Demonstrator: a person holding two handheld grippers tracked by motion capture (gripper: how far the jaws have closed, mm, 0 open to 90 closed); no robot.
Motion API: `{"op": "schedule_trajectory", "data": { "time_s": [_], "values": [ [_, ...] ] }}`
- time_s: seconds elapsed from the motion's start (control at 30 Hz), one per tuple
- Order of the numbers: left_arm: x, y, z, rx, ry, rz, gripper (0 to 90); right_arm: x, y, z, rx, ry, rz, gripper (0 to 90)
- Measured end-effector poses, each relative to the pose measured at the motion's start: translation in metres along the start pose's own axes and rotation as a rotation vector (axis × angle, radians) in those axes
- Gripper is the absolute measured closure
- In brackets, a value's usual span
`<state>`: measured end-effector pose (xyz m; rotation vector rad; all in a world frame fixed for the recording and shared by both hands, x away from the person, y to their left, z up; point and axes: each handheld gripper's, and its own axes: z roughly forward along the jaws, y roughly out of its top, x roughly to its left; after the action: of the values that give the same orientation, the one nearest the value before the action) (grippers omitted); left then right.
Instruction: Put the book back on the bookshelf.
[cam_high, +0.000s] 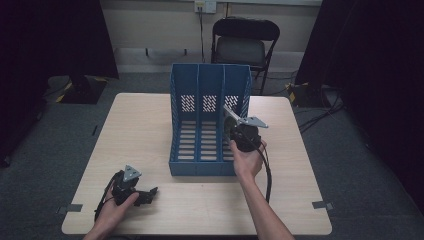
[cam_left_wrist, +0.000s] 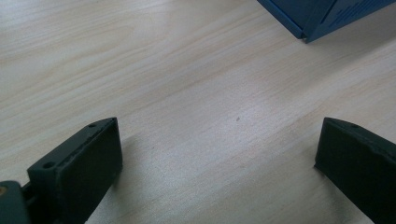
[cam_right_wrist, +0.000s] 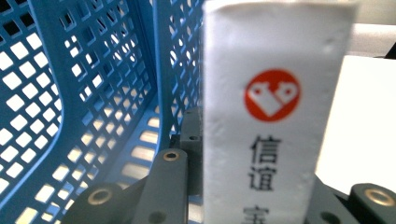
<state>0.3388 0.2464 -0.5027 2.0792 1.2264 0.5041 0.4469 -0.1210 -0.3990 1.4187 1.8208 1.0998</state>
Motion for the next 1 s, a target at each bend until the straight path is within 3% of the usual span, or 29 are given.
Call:
{"op": "schedule_trajectory", "data": {
  "time_s": [0.47, 0.73, 1.0],
  "values": [
    [0.000, 0.000, 0.000, -0.001, 0.000, 0.000, 0.1, 0.000, -0.012, -0.001, 0.037, 0.012, -0.017, 75.6],
    [0.000, 0.000, 0.000, -0.001, 0.003, 0.005, 0.1, 0.002, -0.025, -0.001, 0.107, 0.038, -0.011, 74.2],
    [0.000, 0.000, 0.000, 0.000, 0.003, 0.007, 0.1, 0.004, -0.030, -0.005, 0.089, 0.044, -0.012, 70.4]
  ]
}}
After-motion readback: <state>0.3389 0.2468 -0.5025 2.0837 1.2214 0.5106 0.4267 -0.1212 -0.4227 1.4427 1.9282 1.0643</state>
